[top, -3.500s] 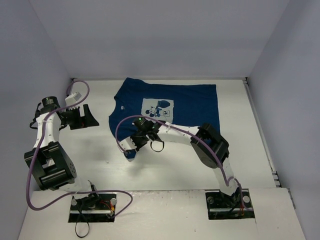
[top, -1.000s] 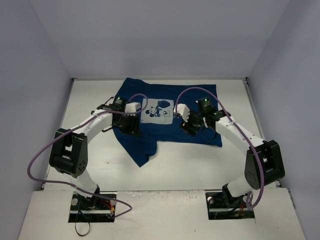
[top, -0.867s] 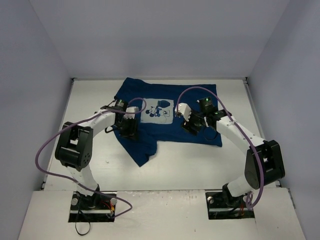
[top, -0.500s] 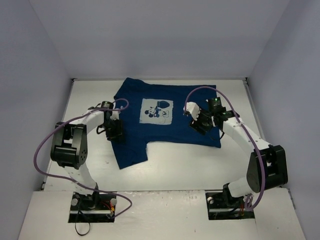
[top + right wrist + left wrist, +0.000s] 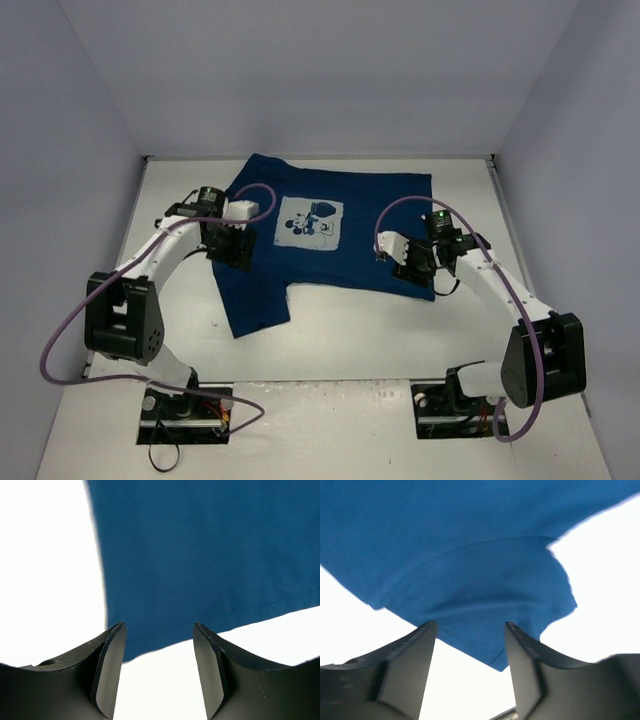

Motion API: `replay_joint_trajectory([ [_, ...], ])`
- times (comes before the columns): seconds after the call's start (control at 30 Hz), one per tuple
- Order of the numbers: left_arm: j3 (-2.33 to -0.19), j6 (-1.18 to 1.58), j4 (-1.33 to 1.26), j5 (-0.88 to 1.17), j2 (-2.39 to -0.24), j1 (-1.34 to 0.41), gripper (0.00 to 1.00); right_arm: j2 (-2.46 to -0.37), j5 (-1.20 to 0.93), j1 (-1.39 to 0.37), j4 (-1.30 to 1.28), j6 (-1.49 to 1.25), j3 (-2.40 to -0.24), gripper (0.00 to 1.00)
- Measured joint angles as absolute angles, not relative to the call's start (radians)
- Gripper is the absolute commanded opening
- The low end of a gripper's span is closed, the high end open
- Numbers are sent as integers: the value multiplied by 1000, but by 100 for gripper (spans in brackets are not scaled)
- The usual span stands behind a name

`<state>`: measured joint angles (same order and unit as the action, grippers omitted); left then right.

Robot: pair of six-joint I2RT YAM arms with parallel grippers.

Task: Fold and stack the t-shirts
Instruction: Flatten out the tshirt

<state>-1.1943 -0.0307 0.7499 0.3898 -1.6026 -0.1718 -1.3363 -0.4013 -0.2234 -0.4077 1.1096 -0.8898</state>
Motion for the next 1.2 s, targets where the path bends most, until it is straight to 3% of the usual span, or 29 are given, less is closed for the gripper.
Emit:
replay_joint_trajectory([
  [0.2, -1173, -538, 852, 473, -1347, -290, 66, -1272, -380, -223, -496, 1229, -825, 58],
  [0.33, -964, -858, 908, 506, -1180, -331, 66, -1278, -359, -223, -502, 1236, -805, 61],
  [0.5, -802, -1108, 960, 529, -1157, -378, 66, -1336, -341, -209, -504, 1208, -802, 62],
  [0.9, -776, -1284, 922, 544, -1317, -399, 65, -1566, -328, -151, -487, 1132, -871, 62],
  [1.07, -775, -1279, 841, 506, -1419, -400, 58, -1609, -323, -150, -466, 1124, -892, 59],
  [1.2, -805, -1251, 807, 486, -1471, -400, 40, -1621, -311, -150, -462, 1131, -893, 48],
])
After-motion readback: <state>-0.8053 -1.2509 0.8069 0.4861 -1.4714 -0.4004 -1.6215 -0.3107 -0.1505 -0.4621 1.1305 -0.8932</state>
